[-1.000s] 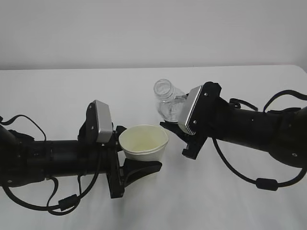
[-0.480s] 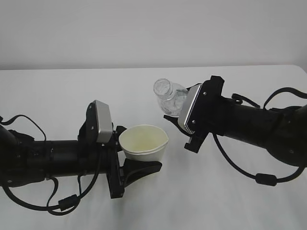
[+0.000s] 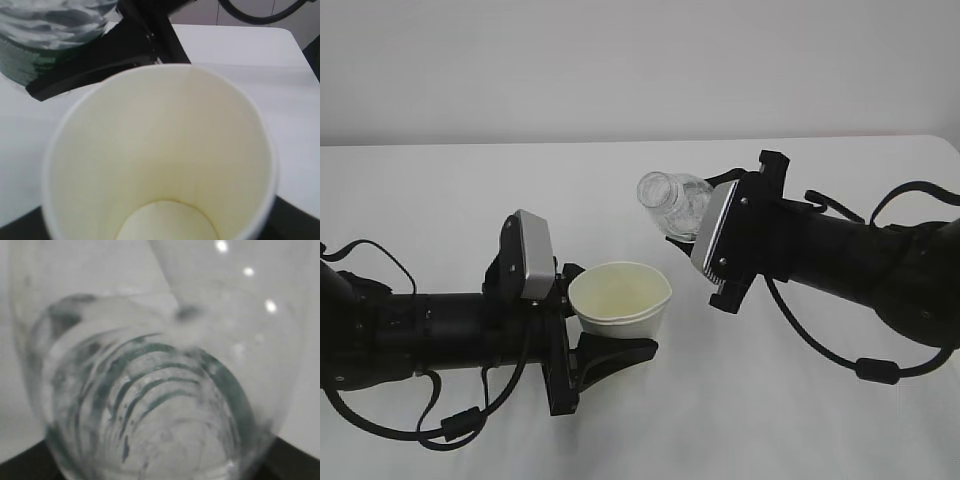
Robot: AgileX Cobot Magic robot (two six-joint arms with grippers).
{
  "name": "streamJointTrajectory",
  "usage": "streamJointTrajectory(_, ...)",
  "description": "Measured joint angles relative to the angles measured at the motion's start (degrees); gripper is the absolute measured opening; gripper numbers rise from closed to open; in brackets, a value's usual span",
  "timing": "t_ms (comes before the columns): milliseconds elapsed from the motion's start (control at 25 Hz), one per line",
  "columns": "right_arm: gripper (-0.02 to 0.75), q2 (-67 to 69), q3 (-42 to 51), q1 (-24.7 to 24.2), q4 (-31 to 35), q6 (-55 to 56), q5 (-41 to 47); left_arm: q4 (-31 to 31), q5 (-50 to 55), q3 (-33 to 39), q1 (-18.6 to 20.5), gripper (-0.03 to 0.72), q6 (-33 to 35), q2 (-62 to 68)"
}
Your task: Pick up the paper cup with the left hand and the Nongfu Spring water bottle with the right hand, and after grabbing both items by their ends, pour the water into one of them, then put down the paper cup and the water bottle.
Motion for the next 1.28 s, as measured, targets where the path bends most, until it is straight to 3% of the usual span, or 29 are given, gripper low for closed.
streamJointTrajectory(1280, 0.474, 0.0, 0.0, 0.0, 2.09, -15.36, -2.29, 0.31, 0.0, 0.0, 0.0, 0.471, 0.0, 0.0)
